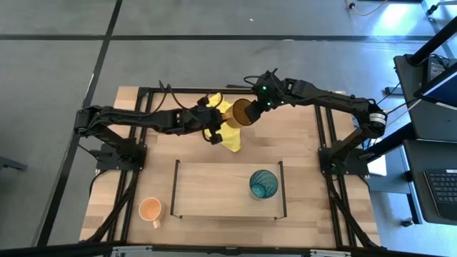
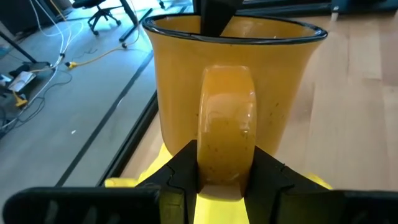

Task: Stack small to large cups/mugs on shelf
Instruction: Put the brown mug on the shelf

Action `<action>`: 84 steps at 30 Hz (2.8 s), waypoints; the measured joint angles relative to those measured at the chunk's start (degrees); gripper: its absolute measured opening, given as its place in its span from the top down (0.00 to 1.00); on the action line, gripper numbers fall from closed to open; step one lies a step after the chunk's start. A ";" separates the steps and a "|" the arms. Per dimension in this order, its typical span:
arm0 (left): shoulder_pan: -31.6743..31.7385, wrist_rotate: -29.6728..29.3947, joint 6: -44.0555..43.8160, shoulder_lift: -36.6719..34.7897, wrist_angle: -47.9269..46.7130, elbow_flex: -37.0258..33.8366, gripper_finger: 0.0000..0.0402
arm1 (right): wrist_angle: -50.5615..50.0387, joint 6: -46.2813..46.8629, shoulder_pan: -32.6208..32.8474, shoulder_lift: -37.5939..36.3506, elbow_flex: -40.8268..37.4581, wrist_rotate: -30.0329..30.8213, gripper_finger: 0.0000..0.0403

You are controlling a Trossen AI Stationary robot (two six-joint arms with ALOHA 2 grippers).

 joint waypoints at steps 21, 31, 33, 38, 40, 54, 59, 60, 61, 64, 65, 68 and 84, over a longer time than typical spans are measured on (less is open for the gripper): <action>0.94 -0.54 -1.64 0.12 -3.51 -0.04 0.79 | -1.53 -4.21 0.02 0.04 8.54 -2.13 0.69; 0.18 -0.57 -2.30 0.22 -2.80 -0.07 0.81 | -5.40 -4.46 0.00 0.04 8.92 0.44 0.67; -0.15 -0.59 -2.49 0.20 -2.94 -0.07 0.81 | -5.44 -4.47 0.00 0.04 8.93 0.58 0.67; -0.31 -0.65 -3.17 0.20 -3.76 -0.07 0.81 | -5.47 -4.41 -0.02 0.04 8.92 0.89 0.67; -0.31 -0.69 -3.48 0.20 -3.91 -0.07 0.81 | -5.49 -4.40 -0.11 0.04 8.92 1.71 0.67; -3.91 -4.15 -6.87 -9.01 -5.22 0.95 0.81 | -8.07 -5.45 -4.83 0.04 8.92 2.19 0.67; -6.05 -6.33 -9.28 -14.25 -10.70 2.90 0.81 | -8.07 -5.69 -5.62 0.04 8.92 1.97 0.67; -6.87 -6.10 -9.93 -14.99 -11.59 2.95 0.81 | -8.07 -5.65 -5.83 0.04 8.92 1.40 0.67; -7.71 -5.84 -10.16 -15.79 -12.08 2.95 0.81 | -8.02 -5.62 -6.04 0.04 8.90 0.64 0.67; -10.26 -2.78 -11.94 -17.59 -11.48 3.10 0.81 | -8.02 -5.44 -6.43 0.04 8.90 -1.58 0.67; -11.14 -2.50 -12.43 -17.95 -11.41 3.14 0.82 | -8.02 -5.17 -6.46 0.04 8.90 -2.71 0.67; -13.27 -2.24 -12.91 -18.45 -11.49 3.15 0.82 | -7.60 -4.22 -6.38 0.07 8.88 -5.83 0.69; -23.81 -8.29 -24.84 -17.51 -11.42 3.12 0.82 | -8.84 -1.27 0.09 0.09 8.84 -23.79 0.99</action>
